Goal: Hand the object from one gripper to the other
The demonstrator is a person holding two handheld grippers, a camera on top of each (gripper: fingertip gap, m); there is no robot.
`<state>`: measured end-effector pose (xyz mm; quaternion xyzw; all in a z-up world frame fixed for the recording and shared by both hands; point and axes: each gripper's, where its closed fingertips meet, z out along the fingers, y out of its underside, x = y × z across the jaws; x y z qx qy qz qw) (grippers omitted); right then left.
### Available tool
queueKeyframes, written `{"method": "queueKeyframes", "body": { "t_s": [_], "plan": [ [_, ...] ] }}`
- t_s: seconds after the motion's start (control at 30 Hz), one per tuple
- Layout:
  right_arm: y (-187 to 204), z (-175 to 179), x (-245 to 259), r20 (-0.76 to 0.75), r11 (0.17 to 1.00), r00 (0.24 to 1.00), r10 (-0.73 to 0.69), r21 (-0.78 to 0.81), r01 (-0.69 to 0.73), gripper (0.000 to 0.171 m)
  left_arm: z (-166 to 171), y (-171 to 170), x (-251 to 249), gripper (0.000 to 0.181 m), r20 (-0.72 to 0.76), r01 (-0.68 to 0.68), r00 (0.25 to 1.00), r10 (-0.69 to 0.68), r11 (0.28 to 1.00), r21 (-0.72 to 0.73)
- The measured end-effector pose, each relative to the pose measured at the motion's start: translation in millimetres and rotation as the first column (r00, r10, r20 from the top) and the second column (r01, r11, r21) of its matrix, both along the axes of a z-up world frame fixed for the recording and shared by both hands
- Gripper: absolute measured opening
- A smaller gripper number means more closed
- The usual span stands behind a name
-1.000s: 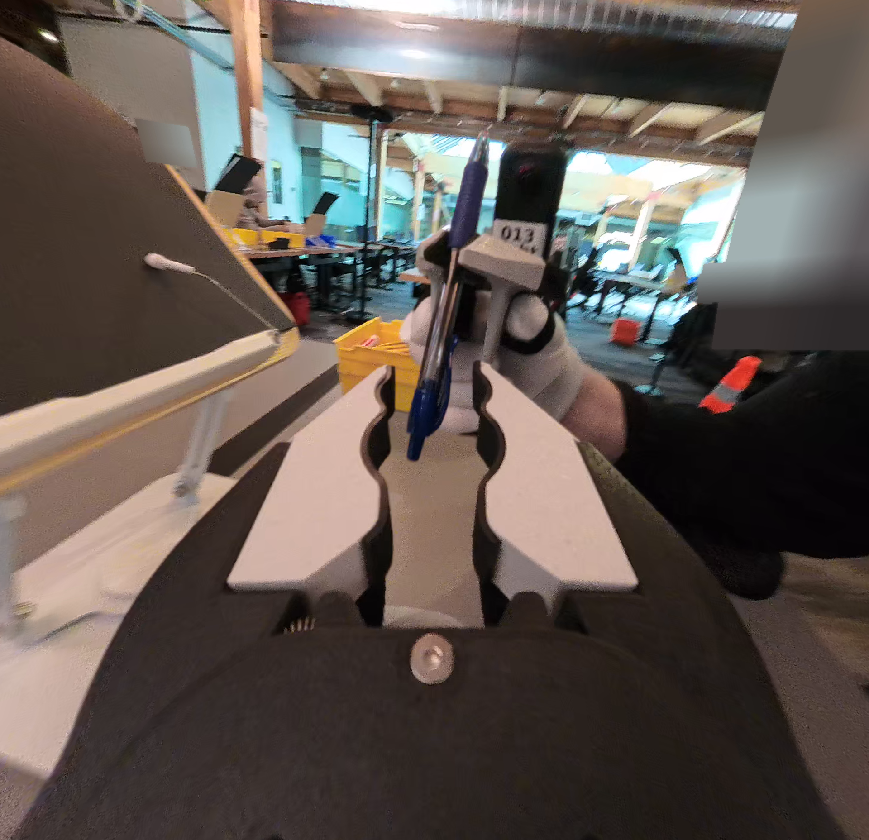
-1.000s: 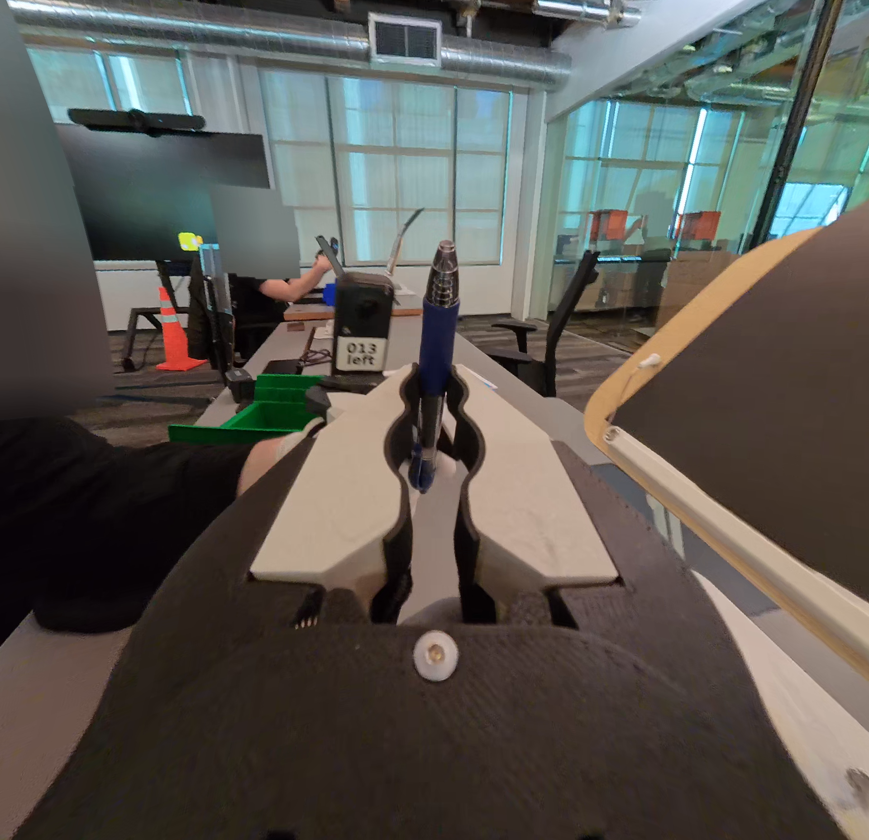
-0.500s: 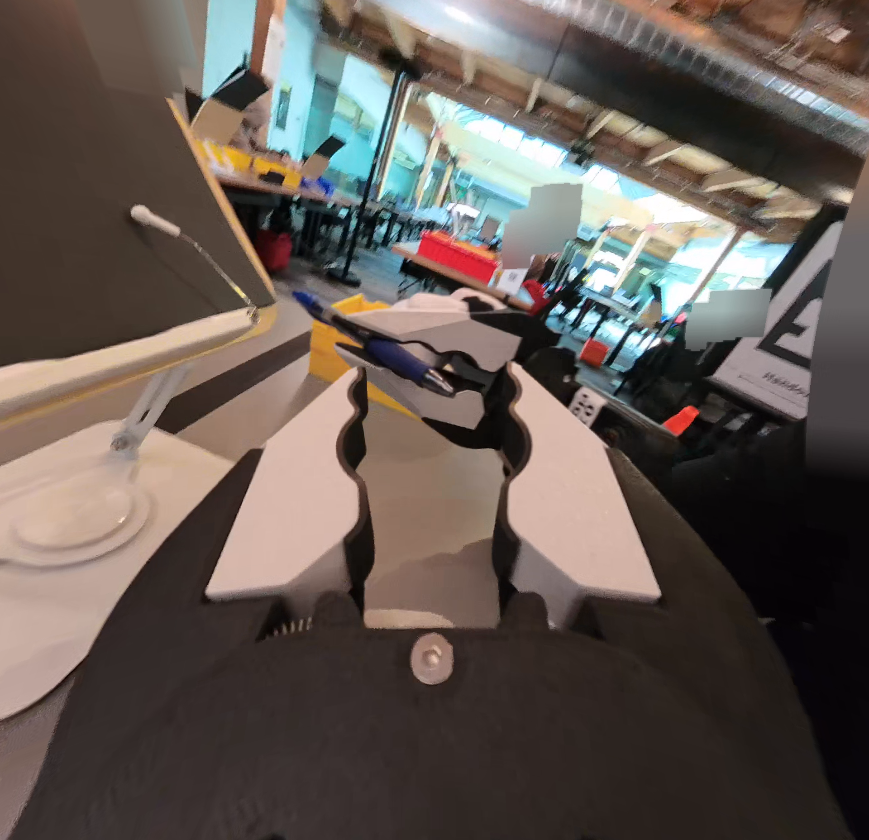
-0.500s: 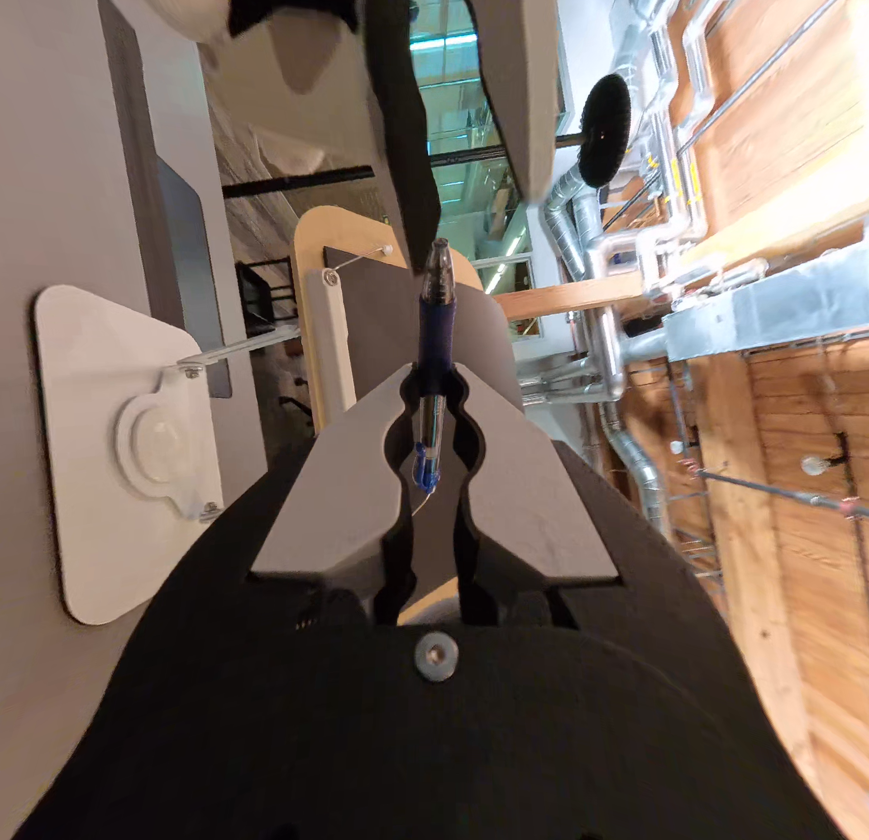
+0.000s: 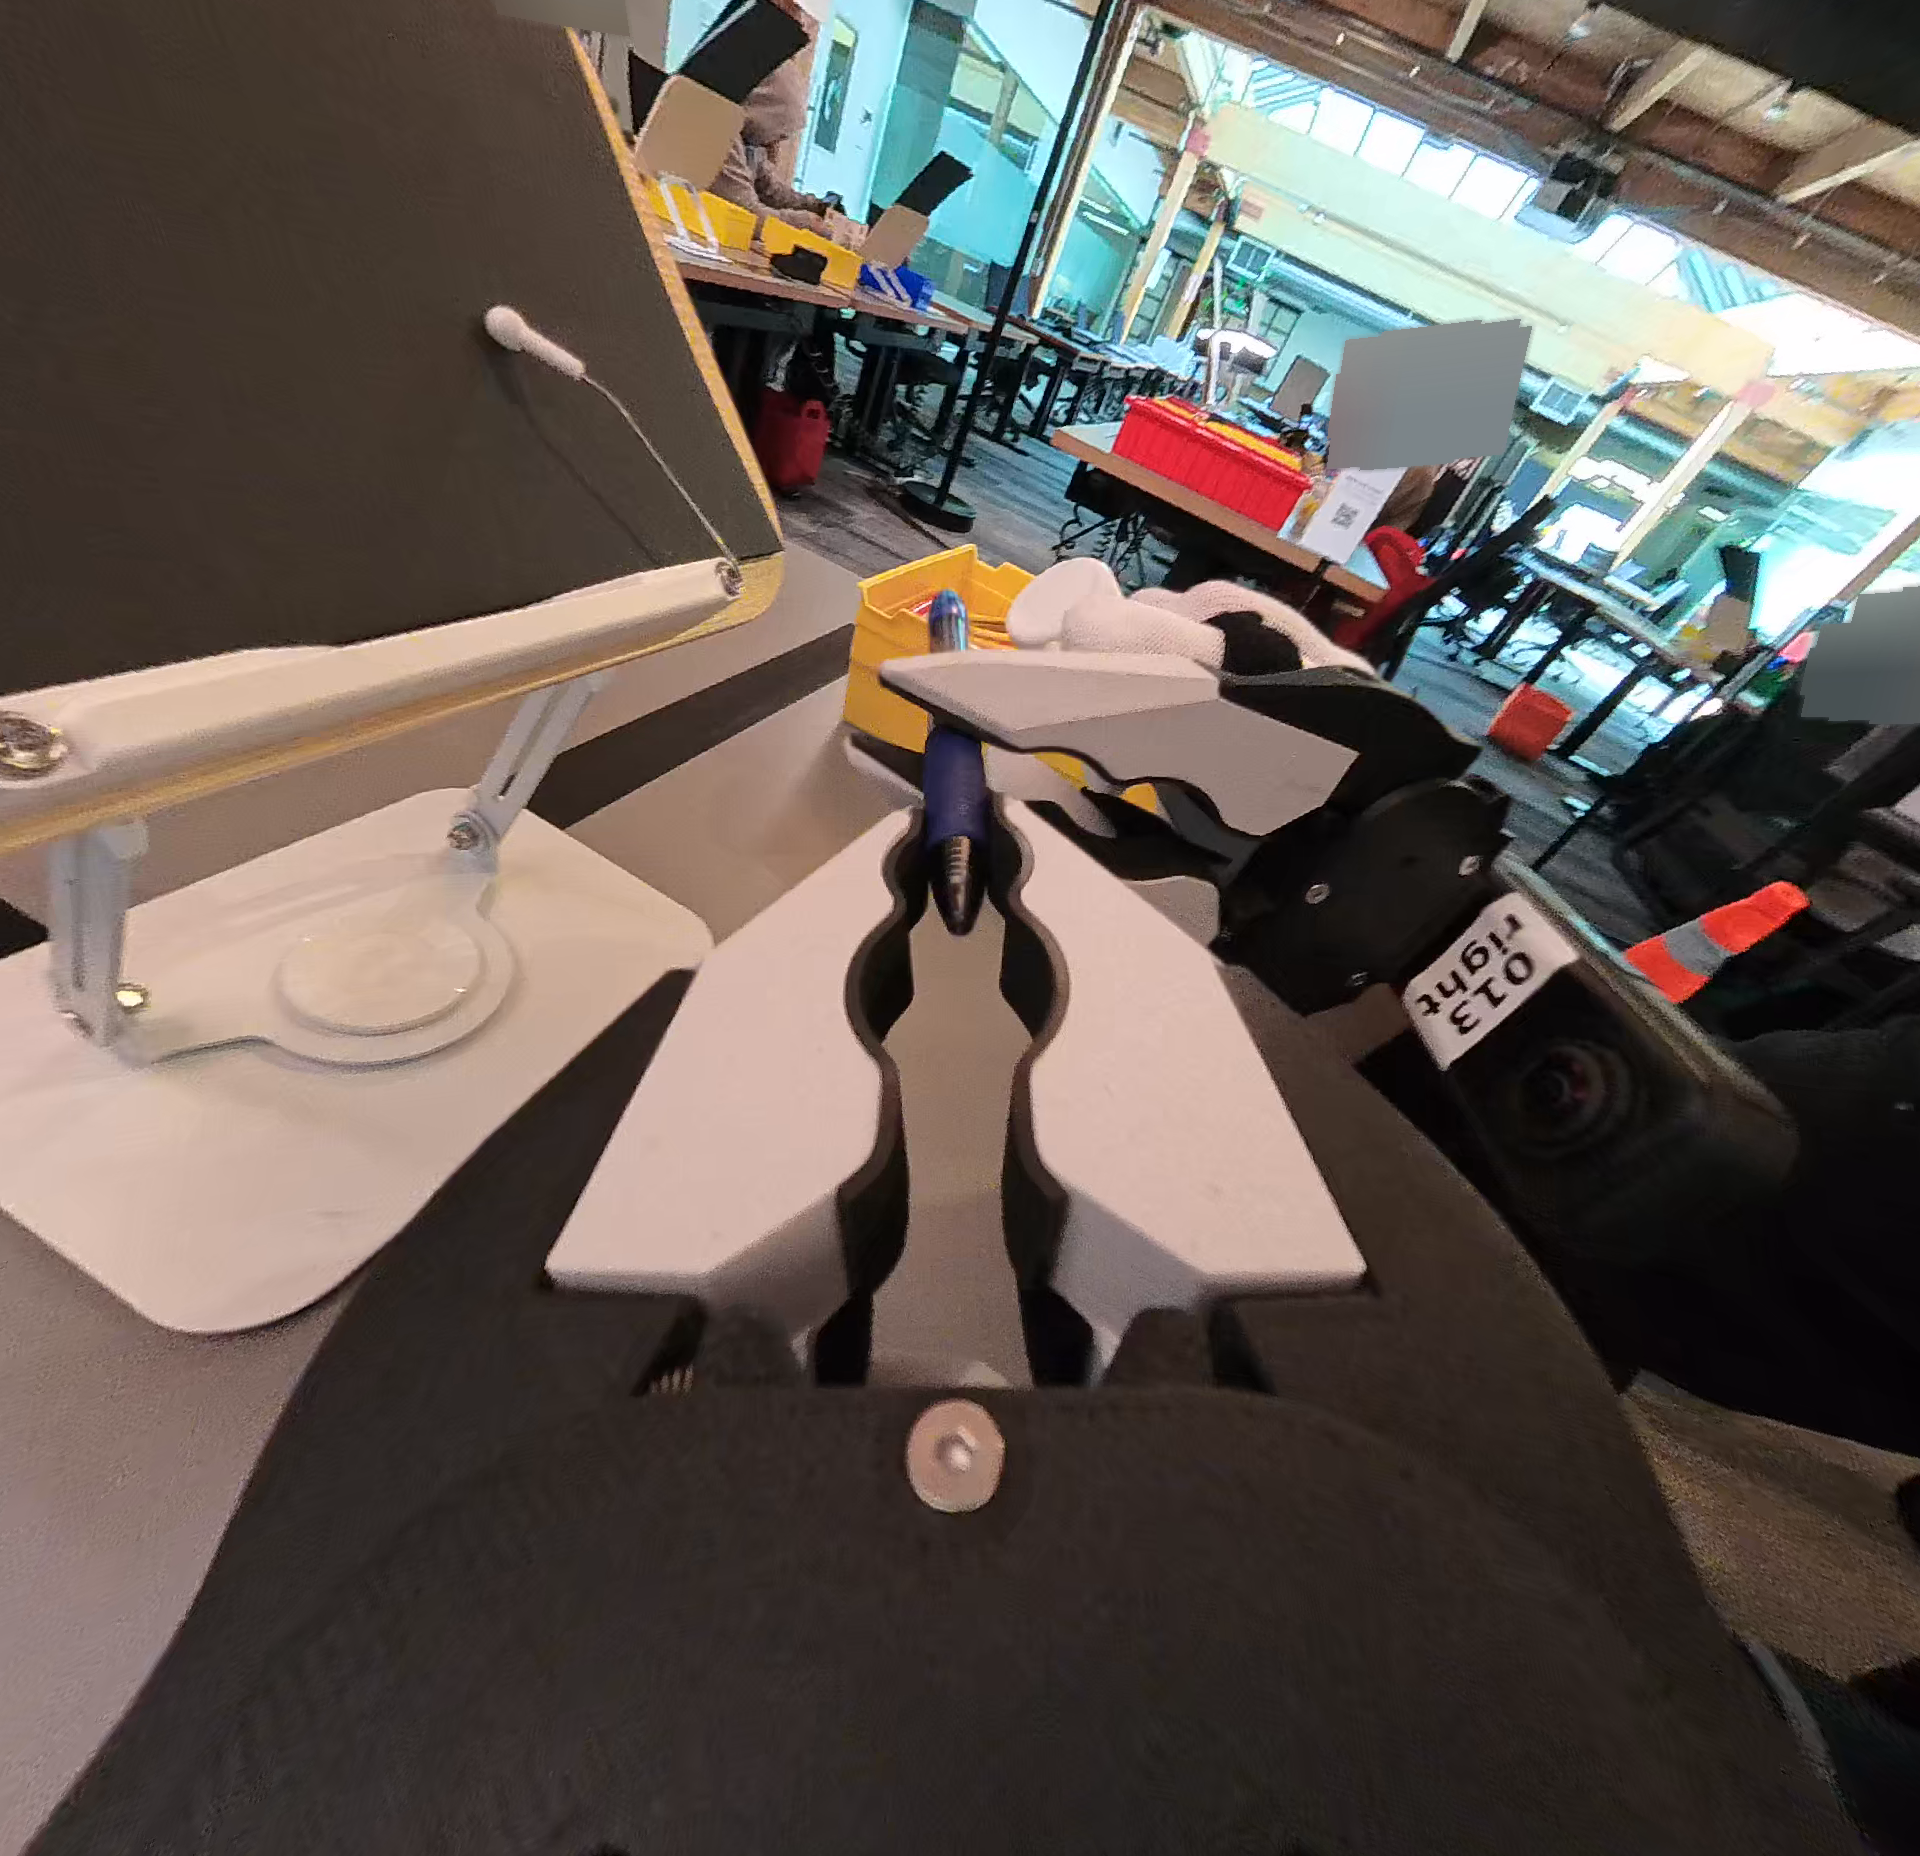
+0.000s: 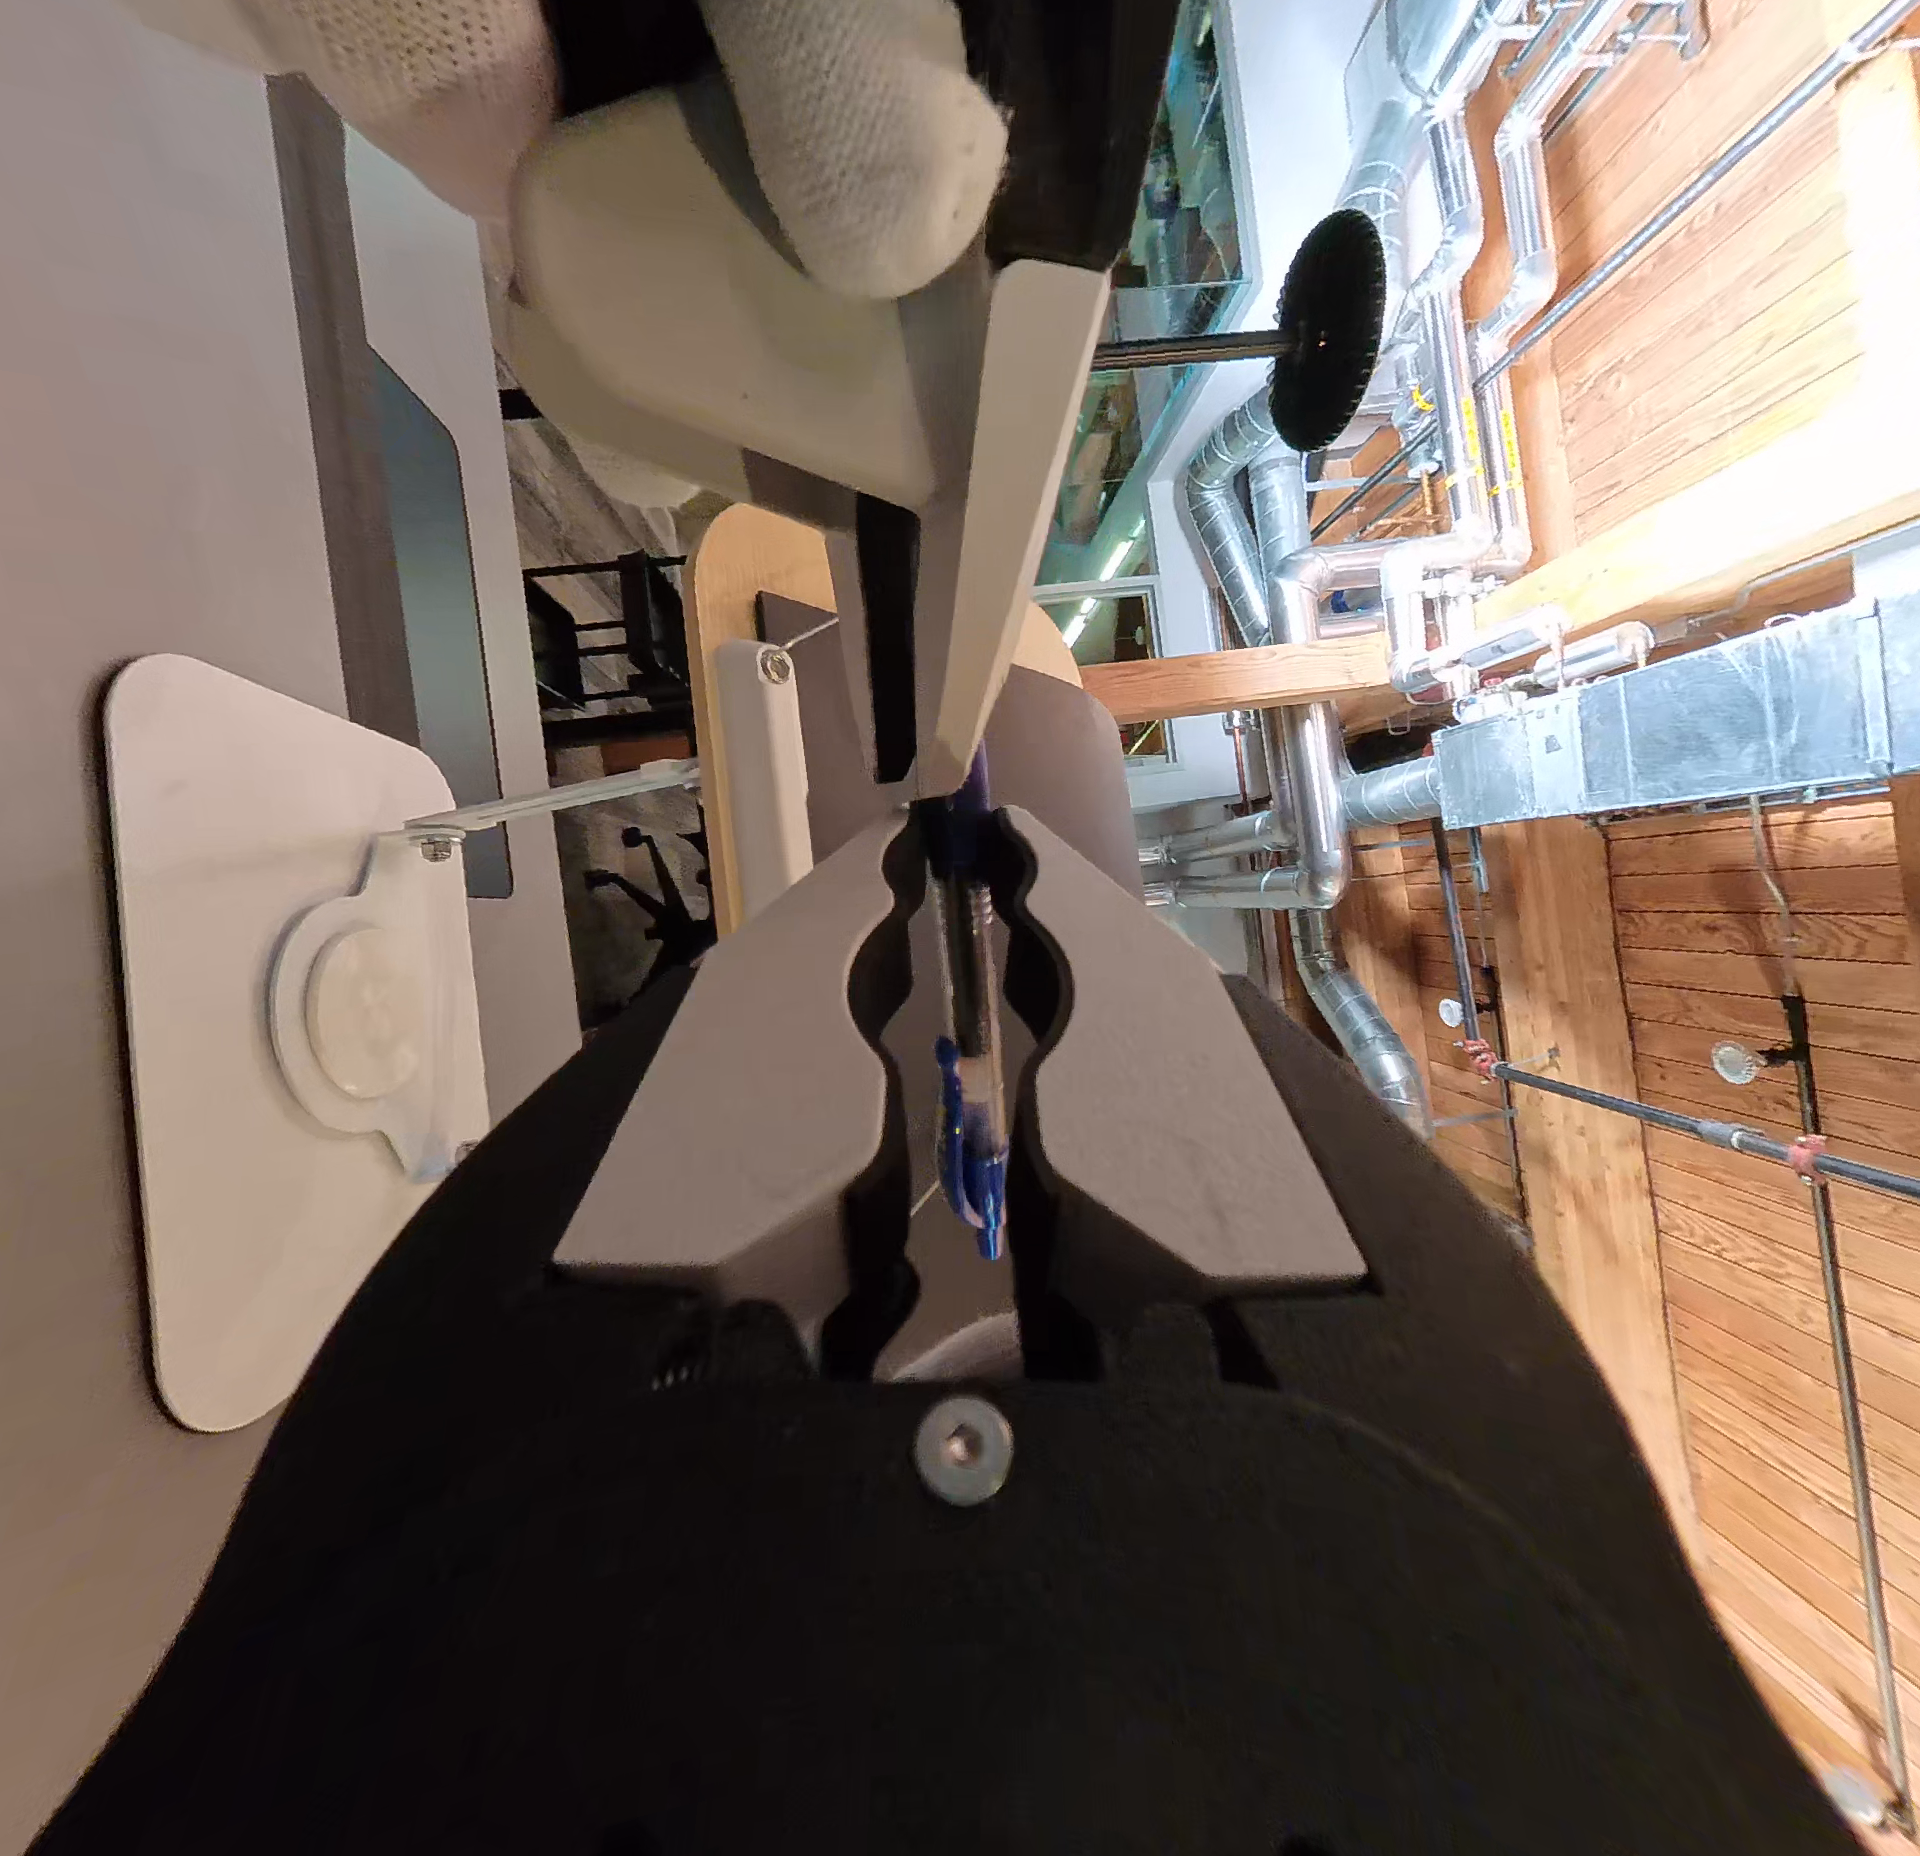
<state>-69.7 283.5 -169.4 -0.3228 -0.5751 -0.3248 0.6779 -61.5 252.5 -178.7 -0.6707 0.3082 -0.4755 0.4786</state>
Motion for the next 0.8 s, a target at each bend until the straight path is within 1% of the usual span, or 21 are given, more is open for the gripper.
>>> {"method": "queueKeyframes", "body": {
  "t_s": [0.03, 0.07, 0.13, 0.17, 0.2, 0.27, 0.3, 0.37, 0.4, 0.47, 0.5, 0.53, 0.57, 0.6, 0.63, 0.67, 0.7, 0.73, 0.77, 0.8],
  "plan": [
    [-1, -1, -1, -0.005, 1.000, 1.000, 0.007, -0.013, -0.007, 0.009, -1, 1, -1, 0.008, -0.019, -0.009, 1.000, 0.010, 1.000, 0.013],
    [-3, -2, -3, -0.007, 0.999, 1.000, 0.024, -0.029, -0.024, 0.013, -3, 2, -3, 0.008, -0.054, -0.025, 0.998, 0.027, 0.999, 0.029],
    [-5, -8, -6, 0.019, 0.996, 0.999, 0.047, -0.078, -0.045, 0.027, -7, 8, -9, 0.008, -0.118, -0.064, 0.990, 0.072, 0.996, 0.068],
    [-6, -11, -6, 0.032, 0.993, 0.998, 0.055, -0.103, -0.051, 0.035, -8, 8, -11, 0.008, -0.138, -0.063, 0.988, 0.073, 0.995, 0.075],
    [-9, -12, -6, 0.037, 0.989, 0.996, 0.076, -0.131, -0.071, 0.038, -8, 9, -14, 0.008, -0.162, -0.073, 0.983, 0.087, 0.993, 0.093],
    [-19, -13, -7, 0.022, 0.964, 0.990, 0.139, -0.230, -0.130, 0.040, -9, 12, -24, 0.008, -0.255, -0.094, 0.957, 0.139, 0.979, 0.182],
    [-22, -15, -5, 0.012, 0.946, 0.987, 0.157, -0.288, -0.147, 0.041, -7, 11, -28, 0.008, -0.292, -0.086, 0.943, 0.159, 0.964, 0.250],
    [-30, -11, 0, -0.083, 0.885, 0.975, 0.204, -0.411, -0.220, 0.036, 0, 7, -32, 0.008, -0.352, -0.055, 0.913, 0.206, 0.917, 0.395],
    [-32, -10, 5, -0.151, 0.826, 0.965, 0.212, -0.500, -0.260, 0.034, 2, 10, -36, 0.008, -0.386, -0.067, 0.885, 0.261, 0.891, 0.449],
    [-38, -13, 15, -0.284, 0.655, 0.936, 0.208, -0.671, -0.349, 0.033, 15, 11, -38, 0.008, -0.374, -0.086, 0.854, 0.362, 0.807, 0.585],
    [-43, -16, 20, -0.353, 0.537, 0.915, 0.197, -0.742, -0.401, 0.039, 21, 10, -37, 0.008, -0.350, -0.105, 0.851, 0.391, 0.780, 0.616],
    [-46, -19, 24, -0.420, 0.415, 0.892, 0.168, -0.790, -0.450, 0.044, 28, 5, -31, 0.008, -0.314, -0.100, 0.864, 0.393, 0.746, 0.658],
    [-49, -22, 28, -0.477, 0.293, 0.867, 0.144, -0.816, -0.498, 0.050, 35, 0, -26, 0.008, -0.276, -0.095, 0.876, 0.395, 0.704, 0.704],
    [-55, -23, 31, -0.532, 0.177, 0.836, 0.134, -0.817, -0.549, 0.056, 36, -3, -21, 0.008, -0.263, -0.093, 0.877, 0.402, 0.678, 0.729],
    [-62, -24, 33, -0.588, 0.065, 0.799, 0.130, -0.799, -0.598, 0.057, 33, -9, -12, 0.008, -0.267, -0.054, 0.886, 0.380, 0.656, 0.753],
    [-67, -26, 35, -0.625, -0.024, 0.771, 0.124, -0.778, -0.628, 0.062, 30, -17, -3, 0.008, -0.272, -0.009, 0.895, 0.352, 0.625, 0.780],
    [-67, -28, 38, -0.641, -0.057, 0.758, 0.123, -0.767, -0.639, 0.068, 26, -19, 2, 0.008, -0.297, 0.016, 0.885, 0.359, 0.614, 0.789],
    [-67, -33, 41, -0.635, -0.068, 0.763, 0.124, -0.772, -0.632, 0.070, 17, -22, 7, 0.008, -0.351, 0.072, 0.870, 0.348, 0.614, 0.786],
    [-67, -39, 47, -0.612, -0.077, 0.781, 0.125, -0.791, -0.607, 0.076, 8, -26, 10, 0.008, -0.410, 0.141, 0.854, 0.321, 0.616, 0.775],
    [-65, -47, 54, -0.568, -0.056, 0.814, 0.121, -0.822, -0.566, 0.079, 0, -29, 11, 0.008, -0.463, 0.191, 0.832, 0.307, 0.625, 0.757]
  ]
}}
